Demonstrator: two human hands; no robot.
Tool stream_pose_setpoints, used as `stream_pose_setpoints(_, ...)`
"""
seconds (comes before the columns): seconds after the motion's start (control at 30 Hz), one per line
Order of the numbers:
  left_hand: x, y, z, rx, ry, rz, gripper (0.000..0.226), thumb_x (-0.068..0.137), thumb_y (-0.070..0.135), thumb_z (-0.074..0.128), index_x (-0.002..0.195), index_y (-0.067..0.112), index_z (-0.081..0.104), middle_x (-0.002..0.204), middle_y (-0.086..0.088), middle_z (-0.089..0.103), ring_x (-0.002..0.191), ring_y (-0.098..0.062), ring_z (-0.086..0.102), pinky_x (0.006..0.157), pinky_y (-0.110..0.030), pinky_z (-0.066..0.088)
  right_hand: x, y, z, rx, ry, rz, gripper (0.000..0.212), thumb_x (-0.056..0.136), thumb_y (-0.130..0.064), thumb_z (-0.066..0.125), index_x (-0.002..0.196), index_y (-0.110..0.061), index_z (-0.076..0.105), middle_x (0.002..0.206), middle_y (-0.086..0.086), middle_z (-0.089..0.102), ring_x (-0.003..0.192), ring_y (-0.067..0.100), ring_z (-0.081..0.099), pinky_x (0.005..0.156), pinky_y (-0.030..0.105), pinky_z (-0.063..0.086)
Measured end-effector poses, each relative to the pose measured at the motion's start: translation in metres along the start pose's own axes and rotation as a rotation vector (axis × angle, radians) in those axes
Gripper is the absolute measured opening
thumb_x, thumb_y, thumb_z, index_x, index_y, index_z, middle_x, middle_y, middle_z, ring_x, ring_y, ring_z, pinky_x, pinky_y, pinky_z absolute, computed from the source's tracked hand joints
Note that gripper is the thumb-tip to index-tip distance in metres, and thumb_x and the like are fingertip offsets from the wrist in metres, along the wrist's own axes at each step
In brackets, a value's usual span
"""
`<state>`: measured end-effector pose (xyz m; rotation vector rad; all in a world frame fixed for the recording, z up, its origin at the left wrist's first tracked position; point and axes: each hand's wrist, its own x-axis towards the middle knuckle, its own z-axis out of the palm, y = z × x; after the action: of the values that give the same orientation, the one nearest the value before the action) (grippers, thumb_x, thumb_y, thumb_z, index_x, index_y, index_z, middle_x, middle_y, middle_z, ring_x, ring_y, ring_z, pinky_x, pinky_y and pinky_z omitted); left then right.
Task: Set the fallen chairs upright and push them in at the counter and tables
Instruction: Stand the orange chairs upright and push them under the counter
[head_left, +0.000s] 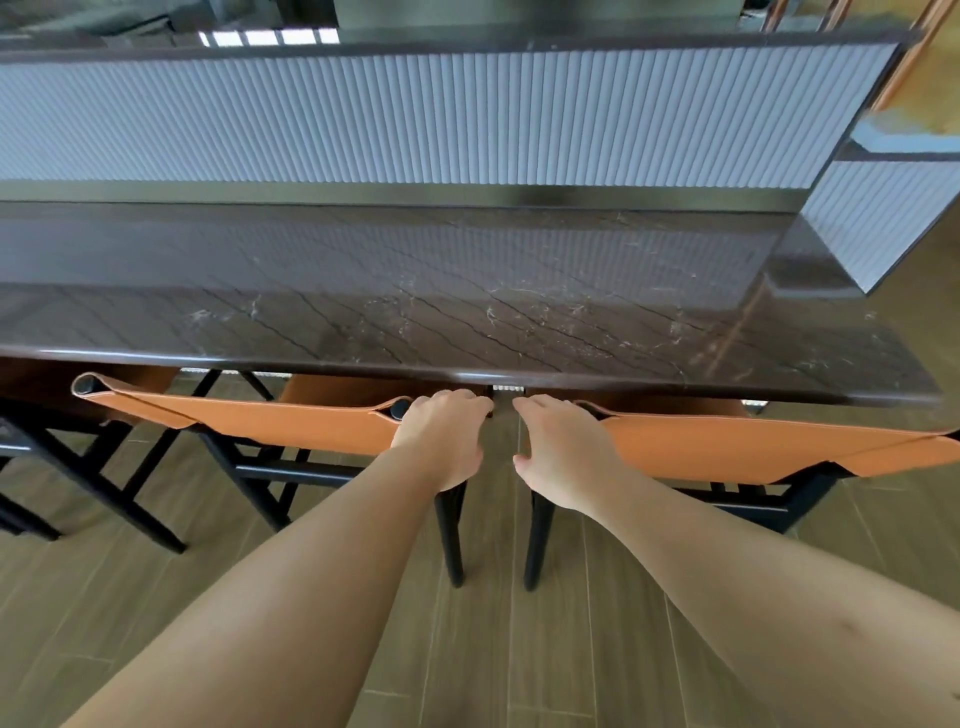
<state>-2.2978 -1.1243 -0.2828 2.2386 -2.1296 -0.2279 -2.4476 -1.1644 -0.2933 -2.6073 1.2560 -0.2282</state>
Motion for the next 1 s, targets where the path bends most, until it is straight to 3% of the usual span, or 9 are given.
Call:
stream_pose_setpoints(0.13, -0.015, -0.049, 0.0, 0.003, 0.046, -0.004, 0.062, 0.083, 0.016, 0.062, 0.14, 0.023, 0.038, 0.136, 0.0, 0.049, 0.125, -0.024, 0.043, 0.101, -0.041, 0.036, 0.014, -0.045, 0.016, 0.014, 0.04, 0.018, 0.052, 0.08, -0.03, 0.072, 0.127, -0.015, 0.053, 0.127, 0.004, 0.06, 0.115, 0.024, 0.057, 0.094, 0.035, 0.047)
stream_pose_setpoints(0.27, -0.024, -0.112, -0.002, -0.042, 0.097, -0.026, 0.071, 0.083, 0.013, 0.064, 0.146, 0.016, 0.03, 0.144, -0.003, 0.043, 0.132, -0.024, 0.037, 0.107, -0.042, 0.031, 0.04, -0.105, 0.036, 0.011, 0.108, -0.015, 0.06, 0.081, -0.021, 0.072, 0.135, -0.012, 0.047, 0.136, 0.005, 0.053, 0.126, 0.023, 0.048, 0.106, 0.036, 0.036)
stream_pose_setpoints(0.4, -0.034, -0.183, -0.006, -0.006, 0.045, -0.061, 0.044, 0.085, 0.01, 0.059, 0.128, 0.021, 0.053, 0.115, -0.002, 0.062, 0.108, -0.024, 0.055, 0.094, -0.04, 0.043, 0.069, -0.16, 0.057, 0.004, 0.13, -0.032, 0.055, 0.084, -0.007, 0.066, 0.136, -0.011, 0.047, 0.137, 0.005, 0.053, 0.128, 0.022, 0.046, 0.109, 0.033, 0.029)
stream_pose_setpoints(0.53, -0.035, -0.221, -0.01, -0.051, 0.015, -0.104, 0.025, 0.087, 0.009, 0.055, 0.103, 0.026, 0.063, 0.091, 0.002, 0.062, 0.081, -0.02, 0.058, 0.075, -0.036, 0.053, 0.096, -0.183, 0.075, -0.046, 0.067, -0.02, 0.037, 0.087, -0.012, 0.061, 0.123, -0.016, 0.057, 0.121, 0.001, 0.062, 0.113, 0.019, 0.055, 0.105, 0.033, 0.033)
stream_pose_setpoints(0.67, -0.032, -0.245, -0.004, 0.007, -0.003, -0.085, 0.017, 0.091, 0.016, 0.053, 0.097, 0.029, 0.062, 0.085, 0.005, 0.062, 0.077, -0.018, 0.058, 0.071, -0.03, 0.049, 0.114, -0.192, 0.095, -0.071, -0.007, 0.037, 0.031, 0.088, -0.014, 0.057, 0.119, -0.021, 0.057, 0.109, -0.003, 0.065, 0.102, 0.019, 0.059, 0.101, 0.034, 0.033)
stream_pose_setpoints(0.83, -0.03, -0.266, 0.004, -0.068, 0.038, -0.129, 0.018, 0.097, 0.024, 0.047, 0.098, 0.03, 0.064, 0.079, 0.009, 0.057, 0.071, -0.015, 0.051, 0.072, -0.029, 0.04, 0.124, -0.191, 0.106, -0.116, -0.034, 0.054, 0.023, 0.083, -0.008, 0.058, 0.098, -0.024, 0.06, 0.082, -0.006, 0.065, 0.082, 0.02, 0.061, 0.1, 0.04, 0.03)
stream_pose_setpoints(1.0, -0.023, -0.265, 0.008, -0.126, 0.054, -0.163, 0.018, 0.096, 0.023, 0.049, 0.1, 0.03, 0.065, 0.082, 0.009, 0.058, 0.072, -0.013, 0.047, 0.081, -0.033, 0.041, 0.129, -0.19, 0.106, -0.074, -0.039, 0.078, 0.021, 0.081, -0.011, 0.065, 0.096, -0.025, 0.061, 0.082, -0.006, 0.066, 0.083, 0.02, 0.061, 0.102, 0.045, 0.029)
